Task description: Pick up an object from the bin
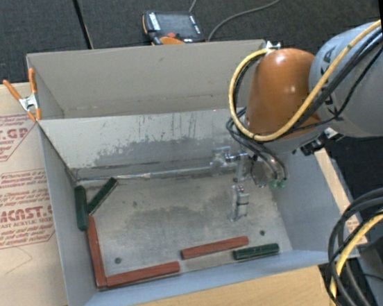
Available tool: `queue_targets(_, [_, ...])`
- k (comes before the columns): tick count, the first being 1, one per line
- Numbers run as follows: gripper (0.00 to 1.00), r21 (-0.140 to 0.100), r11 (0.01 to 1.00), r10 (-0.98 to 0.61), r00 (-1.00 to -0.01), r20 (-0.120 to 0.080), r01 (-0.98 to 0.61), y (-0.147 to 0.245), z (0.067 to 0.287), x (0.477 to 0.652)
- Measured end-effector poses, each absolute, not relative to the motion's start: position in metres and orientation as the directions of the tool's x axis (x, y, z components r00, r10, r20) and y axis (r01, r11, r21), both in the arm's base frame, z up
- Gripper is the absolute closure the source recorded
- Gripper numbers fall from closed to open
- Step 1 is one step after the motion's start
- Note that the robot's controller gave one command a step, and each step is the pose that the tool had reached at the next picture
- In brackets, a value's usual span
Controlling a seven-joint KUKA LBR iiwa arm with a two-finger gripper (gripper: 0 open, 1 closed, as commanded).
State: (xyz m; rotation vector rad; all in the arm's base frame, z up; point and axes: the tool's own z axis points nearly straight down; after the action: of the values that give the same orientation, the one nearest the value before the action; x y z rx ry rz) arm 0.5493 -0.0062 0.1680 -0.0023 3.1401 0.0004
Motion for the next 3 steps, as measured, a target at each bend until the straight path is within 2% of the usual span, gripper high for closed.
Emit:
queue_targets(1, [0.00, 0.002, 1.000, -0.021, -1.000, 0.011, -0.021, 0.021, 0.114, 0.480])
queue_targets(2, [0.00, 0.000, 0.999, -0.042, -0.999, 0.000, -0.042, -0.001, 0.067, 0.492])
queue_targets(3, [1.00, 0.000, 0.999, -0.044, -0.999, -0.001, -0.044, 0.000, 0.070, 0.492])
